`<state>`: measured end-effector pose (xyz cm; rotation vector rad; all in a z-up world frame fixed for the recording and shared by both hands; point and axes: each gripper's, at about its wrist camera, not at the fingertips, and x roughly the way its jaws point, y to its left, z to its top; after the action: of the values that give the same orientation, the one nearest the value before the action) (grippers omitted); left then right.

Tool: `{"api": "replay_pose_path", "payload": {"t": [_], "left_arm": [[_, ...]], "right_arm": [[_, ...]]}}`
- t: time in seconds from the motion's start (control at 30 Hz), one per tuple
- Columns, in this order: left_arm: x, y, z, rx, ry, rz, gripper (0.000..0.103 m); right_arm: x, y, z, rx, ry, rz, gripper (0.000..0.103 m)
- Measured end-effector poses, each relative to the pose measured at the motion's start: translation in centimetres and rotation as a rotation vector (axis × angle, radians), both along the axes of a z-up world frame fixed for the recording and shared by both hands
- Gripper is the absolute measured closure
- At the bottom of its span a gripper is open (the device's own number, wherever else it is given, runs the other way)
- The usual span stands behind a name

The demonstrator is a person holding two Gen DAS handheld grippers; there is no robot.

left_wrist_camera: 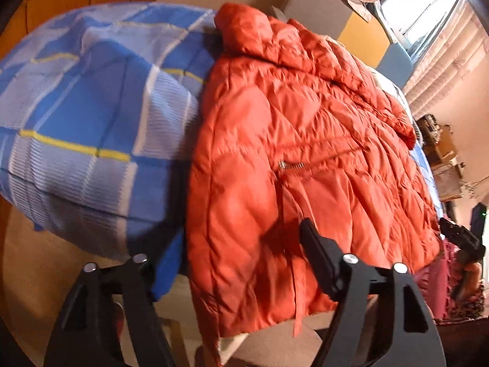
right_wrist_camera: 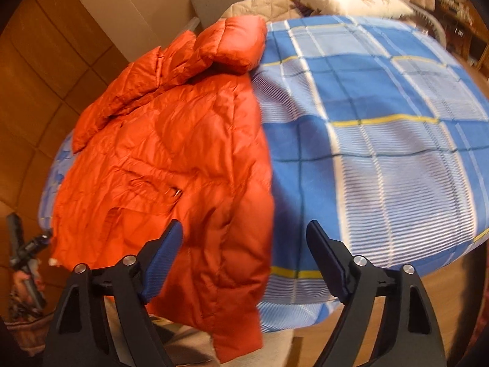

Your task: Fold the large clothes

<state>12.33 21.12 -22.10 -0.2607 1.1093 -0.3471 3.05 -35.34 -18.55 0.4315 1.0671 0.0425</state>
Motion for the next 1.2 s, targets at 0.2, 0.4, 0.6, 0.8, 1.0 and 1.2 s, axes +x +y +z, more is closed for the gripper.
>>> {"api": "replay_pose_path", "payload": {"t": [0.2, 0.4, 0.6, 0.8, 1.0, 1.2], "left_arm": [[-1.0, -0.4, -0.6, -0.053, 0.025, -0.052, 0.034], [-1.7, -0.6, -1.0, -0.087, 0.043, -0.091, 0.034], [-1.6, -0.3, -1.9, -0.129, 0.095, -0.09, 0.046], [-2.6, -2.2, -1.4, -0.011, 0.059, -0.18, 0.083], [-3.1, -1.6, 1.3, -0.033, -0.009, -0.17, 0.091], [-3.7, -0.1, 2.4, -0.121, -0.057, -0.116, 0.094]], "right_arm": [[0.0, 0.4, -1.7, 0.118, 0.033, 0.026, 0.032], [-0.6, 0.7, -2.5, 0.19, 0.046, 0.053, 0.034], [-1.0, 1.0, -3.1, 0.261, 0.065, 0.089, 0.047], [-1.0, 1.3, -2.2, 0.271, 0.032, 0.136, 0.075], [-1.1, 1.3, -0.9, 0.261, -0.021, 0.147, 0.081], [-1.4, 0.7, -0.6, 0.301, -0.053, 0.119, 0.085]]}}
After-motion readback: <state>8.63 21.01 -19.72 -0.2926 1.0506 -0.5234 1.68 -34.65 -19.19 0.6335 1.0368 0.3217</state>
